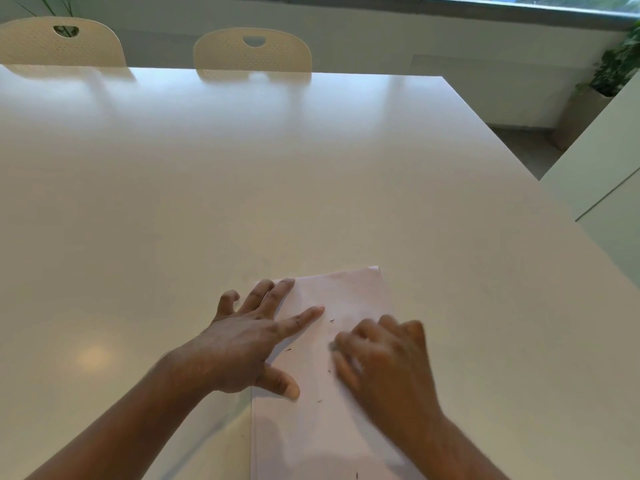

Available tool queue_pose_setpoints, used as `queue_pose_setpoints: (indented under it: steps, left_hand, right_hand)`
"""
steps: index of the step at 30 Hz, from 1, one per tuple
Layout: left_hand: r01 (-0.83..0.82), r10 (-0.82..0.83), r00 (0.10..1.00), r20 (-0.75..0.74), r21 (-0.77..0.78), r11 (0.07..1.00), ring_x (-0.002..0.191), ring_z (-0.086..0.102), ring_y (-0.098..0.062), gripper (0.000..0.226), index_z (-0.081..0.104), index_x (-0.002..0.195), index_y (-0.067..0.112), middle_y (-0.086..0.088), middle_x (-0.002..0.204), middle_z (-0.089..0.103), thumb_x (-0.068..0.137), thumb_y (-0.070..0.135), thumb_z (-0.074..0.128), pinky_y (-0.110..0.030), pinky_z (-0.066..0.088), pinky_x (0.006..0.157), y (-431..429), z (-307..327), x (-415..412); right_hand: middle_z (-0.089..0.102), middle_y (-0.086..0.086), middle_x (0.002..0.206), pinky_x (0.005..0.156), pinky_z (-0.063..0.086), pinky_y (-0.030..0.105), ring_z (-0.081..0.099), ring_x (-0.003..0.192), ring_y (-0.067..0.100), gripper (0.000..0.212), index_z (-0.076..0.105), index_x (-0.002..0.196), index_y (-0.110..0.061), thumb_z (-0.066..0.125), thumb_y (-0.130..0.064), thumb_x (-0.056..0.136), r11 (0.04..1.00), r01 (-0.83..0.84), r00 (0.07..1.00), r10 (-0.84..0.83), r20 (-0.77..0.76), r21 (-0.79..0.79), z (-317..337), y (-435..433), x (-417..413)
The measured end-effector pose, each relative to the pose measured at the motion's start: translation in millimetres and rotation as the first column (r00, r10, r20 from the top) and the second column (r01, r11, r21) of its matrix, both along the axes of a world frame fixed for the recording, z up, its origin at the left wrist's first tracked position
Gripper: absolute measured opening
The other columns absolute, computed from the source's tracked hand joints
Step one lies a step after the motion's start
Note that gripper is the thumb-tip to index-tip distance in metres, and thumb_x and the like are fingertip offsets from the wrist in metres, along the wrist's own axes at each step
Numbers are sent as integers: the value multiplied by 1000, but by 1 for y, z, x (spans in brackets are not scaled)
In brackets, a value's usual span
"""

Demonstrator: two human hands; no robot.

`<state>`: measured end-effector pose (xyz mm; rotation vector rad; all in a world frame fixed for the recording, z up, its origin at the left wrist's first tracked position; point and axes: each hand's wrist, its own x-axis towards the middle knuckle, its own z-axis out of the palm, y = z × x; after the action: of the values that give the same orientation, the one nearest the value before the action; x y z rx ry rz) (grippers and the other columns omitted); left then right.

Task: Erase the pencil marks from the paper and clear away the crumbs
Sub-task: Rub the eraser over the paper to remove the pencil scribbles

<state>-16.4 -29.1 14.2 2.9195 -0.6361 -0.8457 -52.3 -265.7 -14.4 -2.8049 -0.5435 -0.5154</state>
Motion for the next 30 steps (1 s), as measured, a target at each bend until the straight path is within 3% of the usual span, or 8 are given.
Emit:
queue_pose_setpoints:
  steps: [3, 9, 14, 20, 25, 30]
  left_hand:
    - [-4, 4, 1000, 3, -4, 1000, 153, -39, -23, 115, -26, 149, 68, 5, 164, -46, 75, 91, 59, -55, -11, 122, 0, -1, 0]
    - [12, -12, 1000, 20, 14, 1000, 154, -38, -24, 114, -29, 147, 68, 4, 163, -47, 77, 89, 59, -53, -9, 121, 0, 0, 0]
    - [6, -6, 1000, 26, 2, 1000, 154, -37, -22, 115, -27, 148, 68, 4, 165, -44, 77, 88, 61, -55, -8, 122, 0, -1, -1]
    - [10, -10, 1000, 26, 5, 1000, 154, -37, -23, 114, -29, 146, 69, 4, 165, -44, 76, 91, 59, -53, -9, 121, 0, -1, -1]
    - [8, -9, 1000, 26, 10, 1000, 153, -39, -22, 115, -29, 147, 68, 5, 165, -44, 77, 90, 59, -54, -10, 121, 0, -2, 0]
    - [12, -12, 999, 29, 20, 1000, 153, -39, -22, 115, -30, 146, 69, 3, 165, -44, 76, 91, 58, -55, -8, 122, 1, -2, 0]
  right_hand:
    - [61, -11, 73, 71, 28, 38, 56, 72, 17, 12, 72, 78, -30, 71, -37, 89, 996, 86, 996, -85, -25, 34, 3, -5, 7]
    - [58, -11, 73, 71, 31, 40, 53, 75, 17, 19, 70, 77, -29, 68, -39, 92, 991, -134, 989, 134, -59, 14, -1, 24, -30]
    - [61, -12, 71, 70, 27, 37, 53, 72, 16, 16, 73, 77, -31, 67, -38, 91, 996, 83, 995, -82, -65, 17, 6, 1, -2]
    - [58, -11, 72, 71, 29, 39, 53, 72, 17, 17, 70, 76, -29, 69, -38, 90, 996, -89, 993, 89, -81, 14, 3, 15, -40]
    - [61, -11, 73, 71, 30, 38, 56, 71, 19, 8, 74, 81, -30, 72, -35, 87, 997, 64, 997, -62, -47, 47, 3, -7, -36]
    - [57, -9, 70, 70, 31, 39, 54, 70, 21, 11, 70, 75, -27, 75, -33, 83, 997, -68, 997, 69, -36, 33, -2, -1, -60]
